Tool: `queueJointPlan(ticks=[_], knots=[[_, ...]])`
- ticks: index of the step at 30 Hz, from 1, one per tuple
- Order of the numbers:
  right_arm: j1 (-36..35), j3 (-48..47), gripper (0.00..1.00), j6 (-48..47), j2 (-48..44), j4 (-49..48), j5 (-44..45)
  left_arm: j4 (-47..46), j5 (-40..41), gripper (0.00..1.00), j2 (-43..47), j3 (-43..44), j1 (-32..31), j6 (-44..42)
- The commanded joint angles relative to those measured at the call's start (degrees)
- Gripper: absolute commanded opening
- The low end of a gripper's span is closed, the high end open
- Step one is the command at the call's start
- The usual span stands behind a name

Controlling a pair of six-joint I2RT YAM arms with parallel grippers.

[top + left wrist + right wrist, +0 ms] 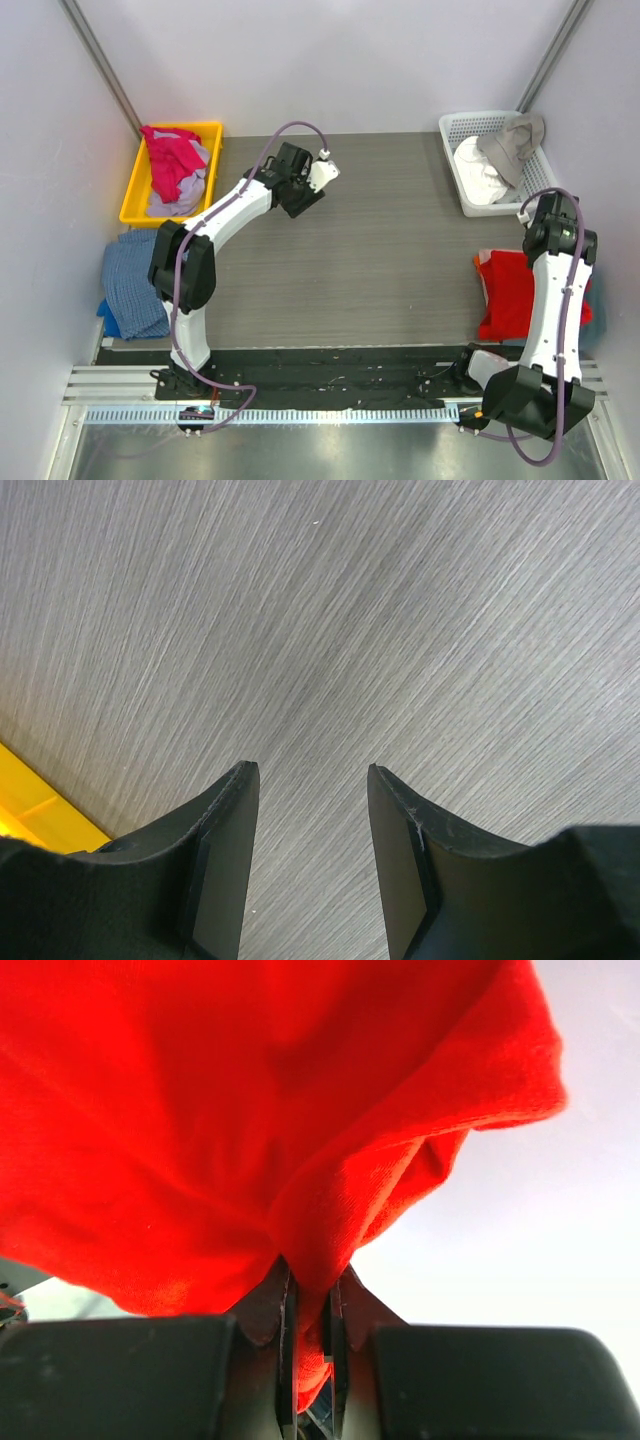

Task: Fold and stack the t-shirts
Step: Put the neatly folded tshirt into the corner of the board with the right arm

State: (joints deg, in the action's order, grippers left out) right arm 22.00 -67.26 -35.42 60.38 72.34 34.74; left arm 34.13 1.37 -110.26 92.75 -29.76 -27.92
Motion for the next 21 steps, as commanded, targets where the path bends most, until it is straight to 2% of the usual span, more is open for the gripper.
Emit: queueJointPlan(ticks=[1,9,16,21], knots=[[0.9,2.2,0.01,-5.7,2.2,-6.9,5.9,-1.6,-2.7,0.52,2.2,-0.2,0.1,-0.2],[5.8,6.9,0.01,-11.9,7.6,-20.8,10.7,-2.2,-2.5,0.52,2.8,-2.1,0.2,-0.2],[13.3,7.8,0.01,-18.1,11.2,-28.5,12.2,-2.6,-2.4,0.51,2.5,-2.0,0.2,-0.3],[15.0,8.6,0.01,-19.1,14.0,-30.6,12.2,-2.5,-2.9,0.51,2.2,-1.4,0.2,0.1]])
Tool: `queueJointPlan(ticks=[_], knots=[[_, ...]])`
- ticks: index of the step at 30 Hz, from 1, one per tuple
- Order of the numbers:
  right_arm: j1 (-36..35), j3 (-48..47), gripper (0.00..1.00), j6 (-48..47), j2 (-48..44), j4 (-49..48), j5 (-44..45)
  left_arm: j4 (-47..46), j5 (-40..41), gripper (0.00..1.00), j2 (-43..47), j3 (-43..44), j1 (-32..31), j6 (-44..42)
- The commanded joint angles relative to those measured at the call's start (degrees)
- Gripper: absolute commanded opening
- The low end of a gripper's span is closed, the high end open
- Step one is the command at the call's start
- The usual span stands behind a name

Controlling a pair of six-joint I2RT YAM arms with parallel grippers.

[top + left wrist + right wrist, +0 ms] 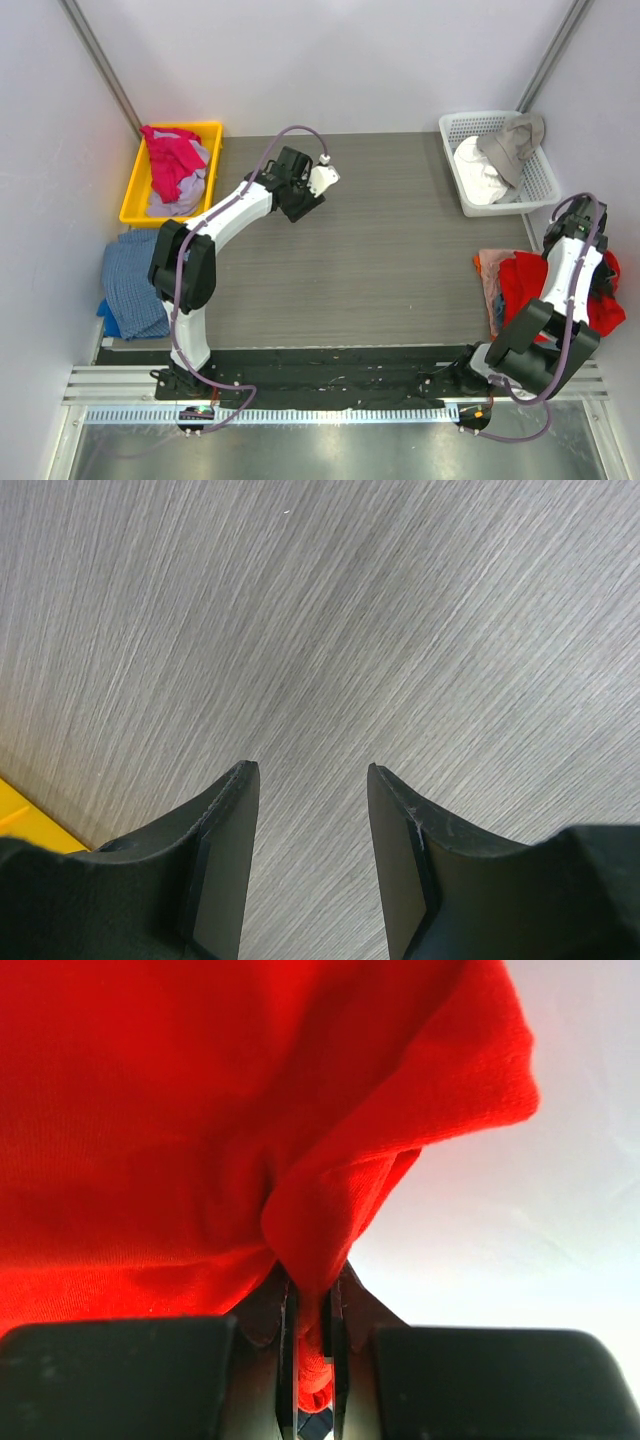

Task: Fold and stack the t-shirts
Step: Put the neatly folded tshirt into the corner of the board with the right arm

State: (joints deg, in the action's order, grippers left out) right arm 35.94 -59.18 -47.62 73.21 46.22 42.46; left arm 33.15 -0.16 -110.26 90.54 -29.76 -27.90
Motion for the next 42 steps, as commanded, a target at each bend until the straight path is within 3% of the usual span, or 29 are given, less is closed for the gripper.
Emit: queueJointPlan(ticks=[1,3,4,9,13,17,22,30,32,36,40,42], knots=[[1.1,0.7,0.11,-6.9,1.8,-4.7,4.5,-1.5,-1.4,0.51,2.2,0.8,0.2,0.1],[1.1,1.3,0.23,-6.9,2.3,-5.8,4.0,-1.4,-1.3,0.51,2.5,0.5,0.1,0.1],[1.1,1.3,0.39,-6.7,2.5,-6.0,3.8,-1.4,-1.2,0.51,2.7,0.4,0.2,0.1],[1.1,-0.1,0.62,-5.8,4.6,-6.8,1.9,-1.2,-0.9,0.51,3.1,0.0,0.2,0.0],[0.6,-5.2,0.64,-3.5,4.1,-5.0,-2.6,-0.9,-0.6,0.51,3.1,0.2,0.2,0.3],[-0.8,-10.2,0.64,-0.1,2.6,3.0,-11.2,-1.0,-0.4,0.51,3.3,-0.1,0.2,0.7],[-4.7,-17.6,0.64,5.6,0.3,12.5,-32.0,-4.0,-0.4,0.50,6.3,-4.7,0.2,3.9],[-20.6,-24.3,0.66,21.9,1.6,10.2,-54.0,-11.3,4.0,0.51,10.4,-13.1,1.0,16.2],[-26.4,-24.2,0.69,24.4,3.2,6.1,-56.2,-11.6,4.8,0.55,11.1,-13.9,1.2,19.5],[-34.7,-25.0,0.80,29.8,8.9,0.6,-56.2,-13.2,8.8,0.84,13.1,-15.7,1.5,24.5],[-39.8,-24.7,0.81,34.2,13.5,-5.4,-56.2,-15.3,14.0,0.98,14.5,-15.5,1.9,26.7],[-42.1,-23.2,0.82,35.0,14.2,-7.9,-54.5,-16.3,15.7,1.00,15.0,-15.7,2.1,27.6]])
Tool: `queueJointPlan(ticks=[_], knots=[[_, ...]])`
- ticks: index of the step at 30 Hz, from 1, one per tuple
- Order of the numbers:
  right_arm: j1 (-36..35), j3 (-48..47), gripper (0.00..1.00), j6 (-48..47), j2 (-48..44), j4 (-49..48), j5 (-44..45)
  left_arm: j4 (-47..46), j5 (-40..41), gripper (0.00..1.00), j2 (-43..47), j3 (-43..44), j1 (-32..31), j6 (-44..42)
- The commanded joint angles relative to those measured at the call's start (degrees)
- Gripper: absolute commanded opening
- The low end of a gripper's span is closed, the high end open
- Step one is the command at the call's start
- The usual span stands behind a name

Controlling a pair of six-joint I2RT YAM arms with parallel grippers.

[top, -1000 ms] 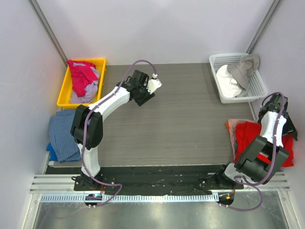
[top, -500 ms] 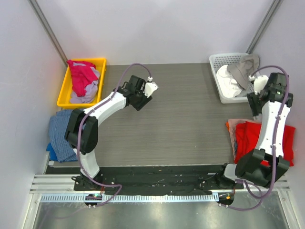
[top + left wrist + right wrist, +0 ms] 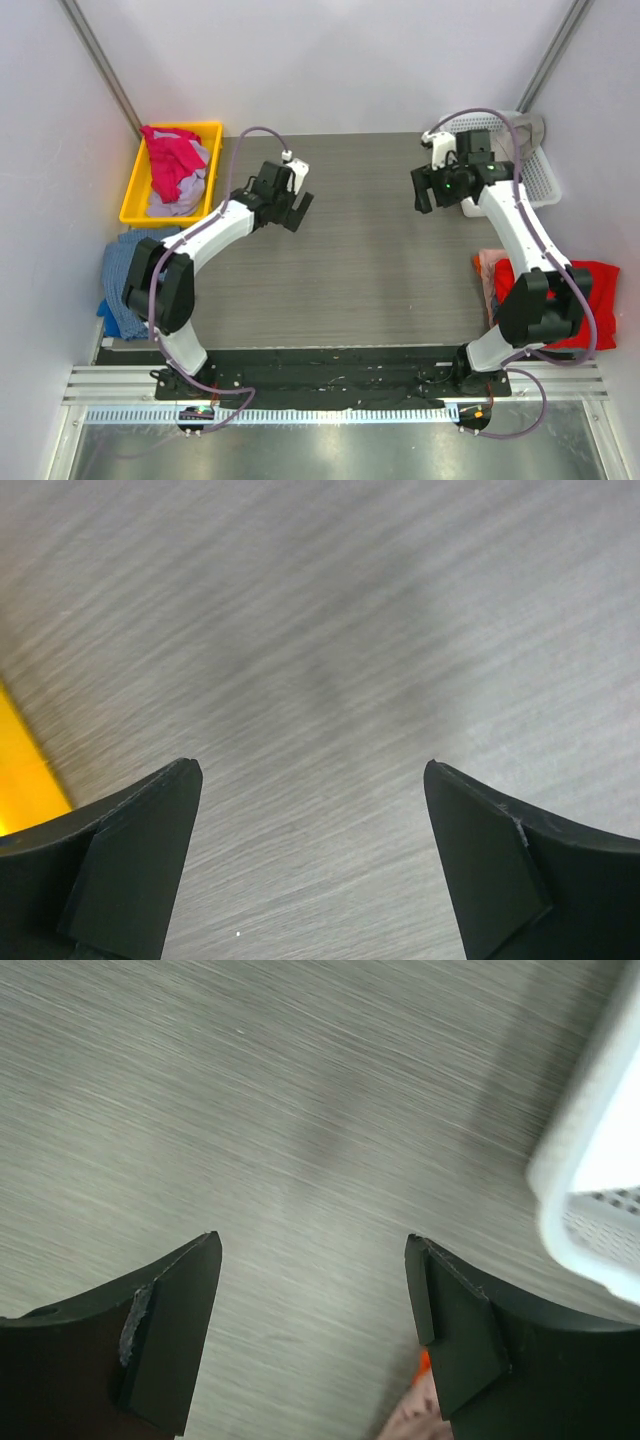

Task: Fold and stack the t-shirts
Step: Put the neatly folded tshirt into the corner of the board with the right arm

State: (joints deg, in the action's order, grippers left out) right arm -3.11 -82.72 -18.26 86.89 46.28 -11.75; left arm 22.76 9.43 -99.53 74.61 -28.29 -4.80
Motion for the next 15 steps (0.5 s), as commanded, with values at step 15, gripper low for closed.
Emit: queueJointPlan(ticks=[15], knots=[[-9.1,4.0,0.84,11.7,0.3,-20.7,-0.8,-0.4,9.2,1.00,4.9,5.3,2.2,5.2]])
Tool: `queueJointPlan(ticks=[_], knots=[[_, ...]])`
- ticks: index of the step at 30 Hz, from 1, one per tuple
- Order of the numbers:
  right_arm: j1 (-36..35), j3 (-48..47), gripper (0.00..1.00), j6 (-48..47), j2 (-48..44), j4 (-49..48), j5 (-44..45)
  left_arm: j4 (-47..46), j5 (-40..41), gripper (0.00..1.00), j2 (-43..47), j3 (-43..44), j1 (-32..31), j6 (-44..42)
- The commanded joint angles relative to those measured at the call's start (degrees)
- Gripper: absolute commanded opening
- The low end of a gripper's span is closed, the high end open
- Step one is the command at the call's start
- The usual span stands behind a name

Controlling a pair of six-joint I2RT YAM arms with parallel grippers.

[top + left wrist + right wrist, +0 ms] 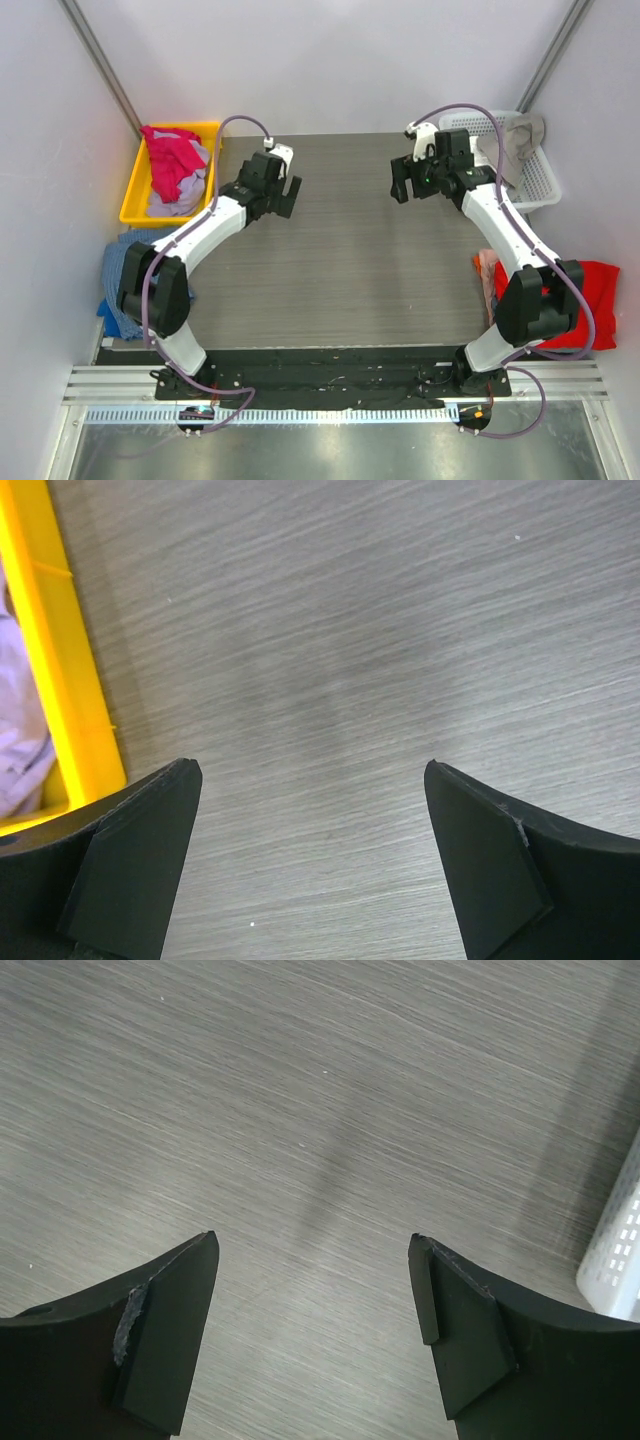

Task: Fold and stack the t-shirts
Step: Put the neatly folded tshirt into the corner of the board with the right arm

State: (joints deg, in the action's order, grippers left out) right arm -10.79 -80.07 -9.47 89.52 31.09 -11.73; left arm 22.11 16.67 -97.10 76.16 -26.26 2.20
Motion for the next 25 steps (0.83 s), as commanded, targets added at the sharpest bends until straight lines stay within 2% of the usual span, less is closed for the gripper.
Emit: queueJointPlan(ticks=[1,6,25], knots=[[-1.8,1.7,0.85,2.9,-2.4,-6.1,-0.9,0.9,1.7,1.00,2.9,4.1,0.2,-1.9],[-2.6,1.6,0.85,2.4,-3.6,-6.0,-0.9,1.4,0.3,1.00,6.0,5.1,0.1,-1.9],[-4.4,0.3,0.84,1.7,-3.2,-3.5,-1.0,-0.6,0.7,1.00,8.2,1.9,0.0,-1.9]])
